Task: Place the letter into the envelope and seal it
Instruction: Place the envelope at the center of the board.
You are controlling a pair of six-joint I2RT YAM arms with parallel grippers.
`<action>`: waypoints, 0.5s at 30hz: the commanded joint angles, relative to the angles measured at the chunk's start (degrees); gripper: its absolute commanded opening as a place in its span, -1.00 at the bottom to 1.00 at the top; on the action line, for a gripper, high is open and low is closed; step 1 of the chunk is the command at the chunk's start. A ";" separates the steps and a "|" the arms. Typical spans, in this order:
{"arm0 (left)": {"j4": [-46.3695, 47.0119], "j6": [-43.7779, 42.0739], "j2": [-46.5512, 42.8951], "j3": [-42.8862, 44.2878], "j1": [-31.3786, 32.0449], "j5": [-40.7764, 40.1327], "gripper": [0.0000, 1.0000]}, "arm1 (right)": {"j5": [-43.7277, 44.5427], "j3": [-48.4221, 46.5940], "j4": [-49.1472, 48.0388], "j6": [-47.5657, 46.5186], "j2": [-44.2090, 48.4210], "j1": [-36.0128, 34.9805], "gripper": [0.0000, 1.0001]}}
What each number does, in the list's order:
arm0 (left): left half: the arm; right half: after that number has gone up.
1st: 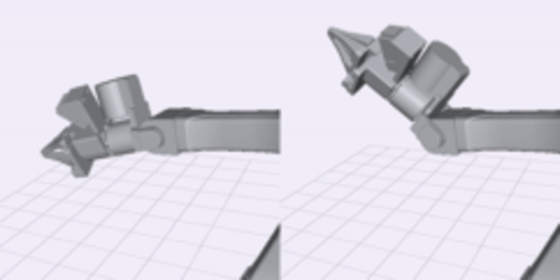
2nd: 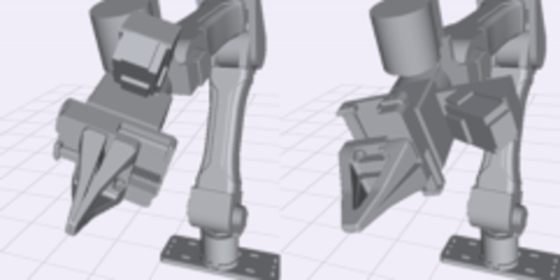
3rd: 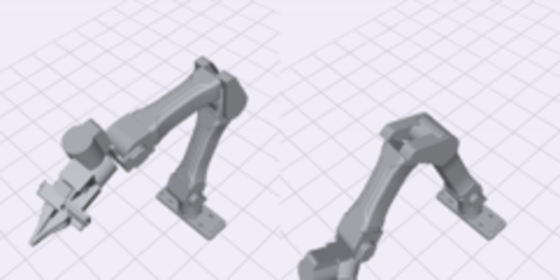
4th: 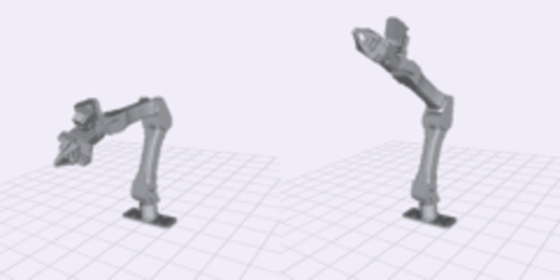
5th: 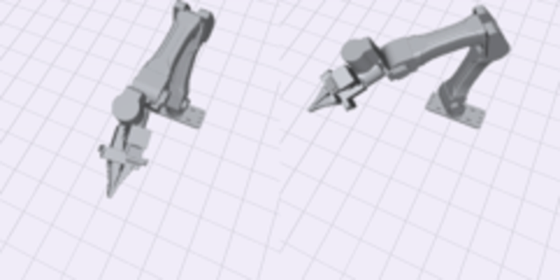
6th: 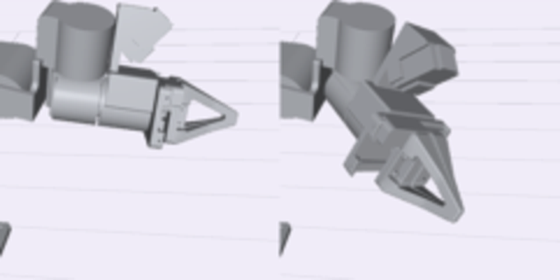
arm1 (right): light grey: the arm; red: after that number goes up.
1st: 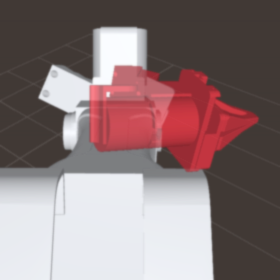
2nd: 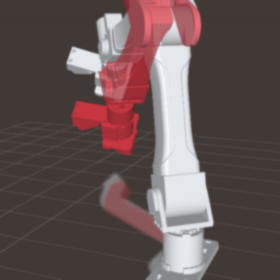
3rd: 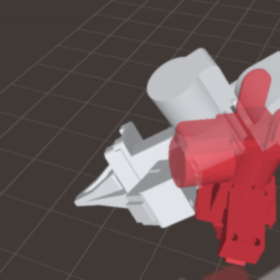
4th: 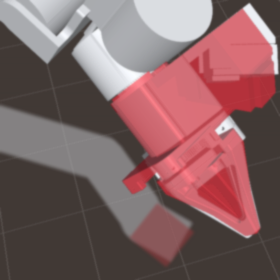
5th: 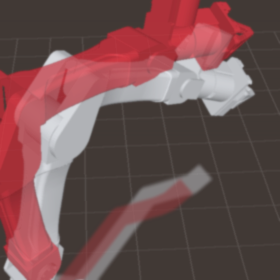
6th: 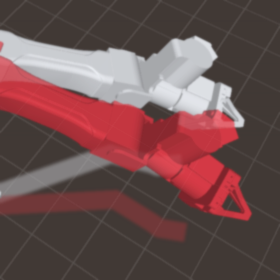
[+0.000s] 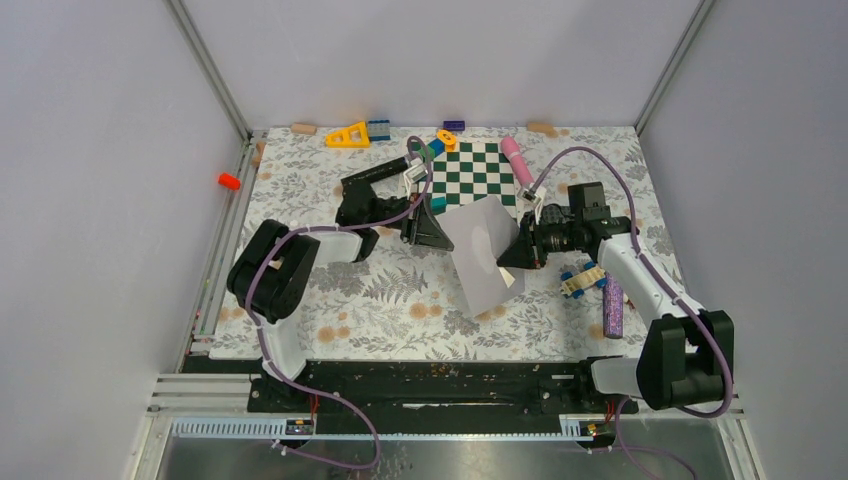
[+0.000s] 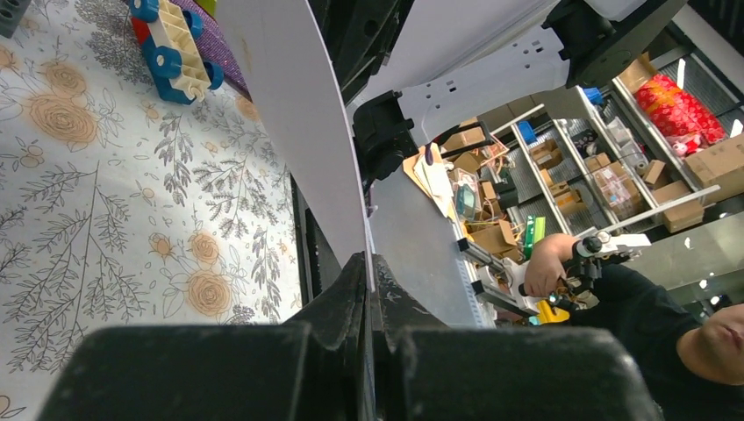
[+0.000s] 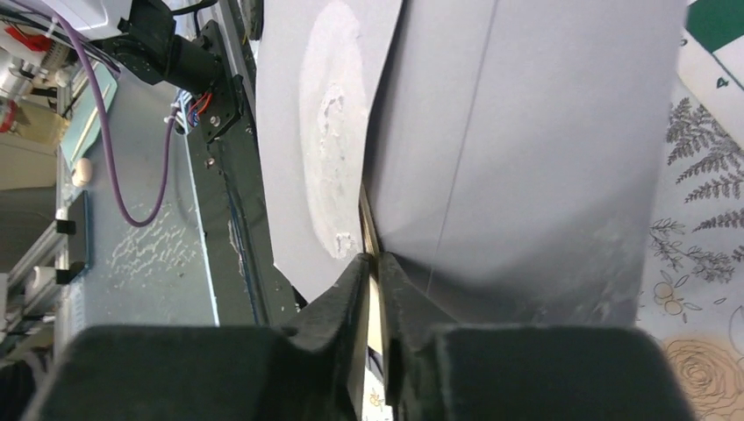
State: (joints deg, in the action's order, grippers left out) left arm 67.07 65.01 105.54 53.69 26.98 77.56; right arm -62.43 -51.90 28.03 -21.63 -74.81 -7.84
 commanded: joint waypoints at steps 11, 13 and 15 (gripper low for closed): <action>0.23 -2.78 0.93 -0.37 -1.97 -2.58 -1.00 | 4.20 -4.09 -0.56 2.16 -3.34 0.45 -0.74; -14.13 -12.03 0.45 -0.08 -2.63 -5.05 -1.00 | 5.96 -4.23 -2.74 5.35 -4.63 1.05 -0.60; -34.36 -26.78 -0.44 1.91 -2.96 -9.59 -1.00 | 6.78 -3.74 -4.96 7.76 -5.56 1.68 -0.45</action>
State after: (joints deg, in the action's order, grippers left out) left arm 62.89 61.67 106.87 53.69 25.26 75.46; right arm -59.29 -53.95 26.96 -18.76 -78.61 -7.44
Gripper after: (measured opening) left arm 0.006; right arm 0.211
